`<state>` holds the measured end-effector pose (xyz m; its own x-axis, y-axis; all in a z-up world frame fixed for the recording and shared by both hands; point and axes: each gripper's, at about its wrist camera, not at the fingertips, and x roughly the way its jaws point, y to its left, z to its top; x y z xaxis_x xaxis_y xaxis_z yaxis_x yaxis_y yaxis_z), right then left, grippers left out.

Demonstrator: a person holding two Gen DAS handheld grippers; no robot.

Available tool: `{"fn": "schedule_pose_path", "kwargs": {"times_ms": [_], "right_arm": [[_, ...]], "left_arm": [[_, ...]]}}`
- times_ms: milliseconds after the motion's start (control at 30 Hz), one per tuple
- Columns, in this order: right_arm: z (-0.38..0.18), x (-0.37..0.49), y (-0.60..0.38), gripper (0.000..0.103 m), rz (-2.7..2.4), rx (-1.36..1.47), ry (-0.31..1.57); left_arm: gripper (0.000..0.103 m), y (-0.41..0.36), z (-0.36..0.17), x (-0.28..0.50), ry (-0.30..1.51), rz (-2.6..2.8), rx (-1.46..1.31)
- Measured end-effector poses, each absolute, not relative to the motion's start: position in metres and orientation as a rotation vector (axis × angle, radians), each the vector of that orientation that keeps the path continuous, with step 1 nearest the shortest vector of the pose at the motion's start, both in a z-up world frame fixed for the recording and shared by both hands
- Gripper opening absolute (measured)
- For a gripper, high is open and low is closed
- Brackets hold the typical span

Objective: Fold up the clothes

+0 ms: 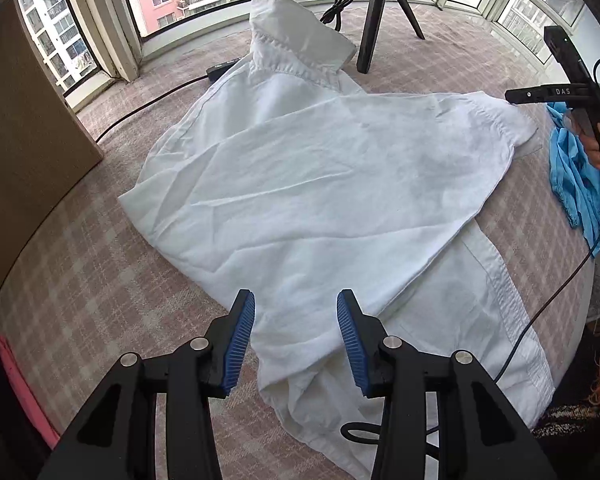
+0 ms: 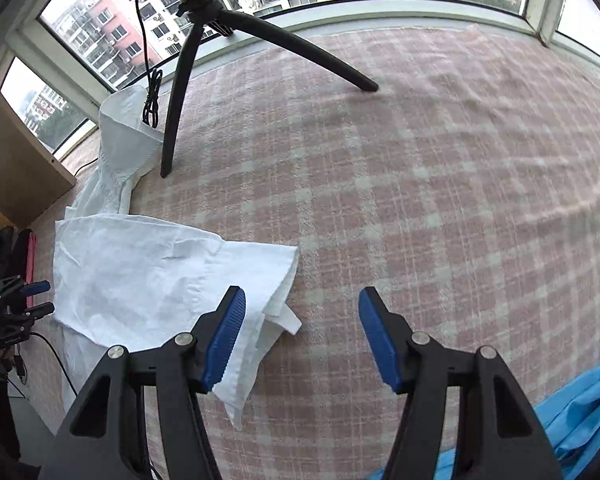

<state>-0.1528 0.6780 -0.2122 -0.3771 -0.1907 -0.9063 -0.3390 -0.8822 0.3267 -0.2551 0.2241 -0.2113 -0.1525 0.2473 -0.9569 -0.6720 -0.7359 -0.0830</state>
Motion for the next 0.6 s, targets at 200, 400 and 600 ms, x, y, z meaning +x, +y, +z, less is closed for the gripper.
{"fn": "schedule_pose_path", "kwargs": {"times_ms": [200, 400, 600], "right_arm": [[-0.235, -0.119, 0.698, 0.059, 2.395, -1.541, 1.364], [-0.254, -0.142, 0.675, 0.059, 2.370, -1.699, 1.431], [-0.227, -0.167, 0.634, 0.007, 2.531, -1.705, 1.287]], "left_arm": [[0.041, 0.237, -0.210, -0.252, 0.539, 1.948, -1.536], [0.041, 0.242, -0.217, -0.253, 0.547, 1.914, -1.557], [0.041, 0.236, -0.228, -0.258, 0.537, 1.905, -1.591]]}}
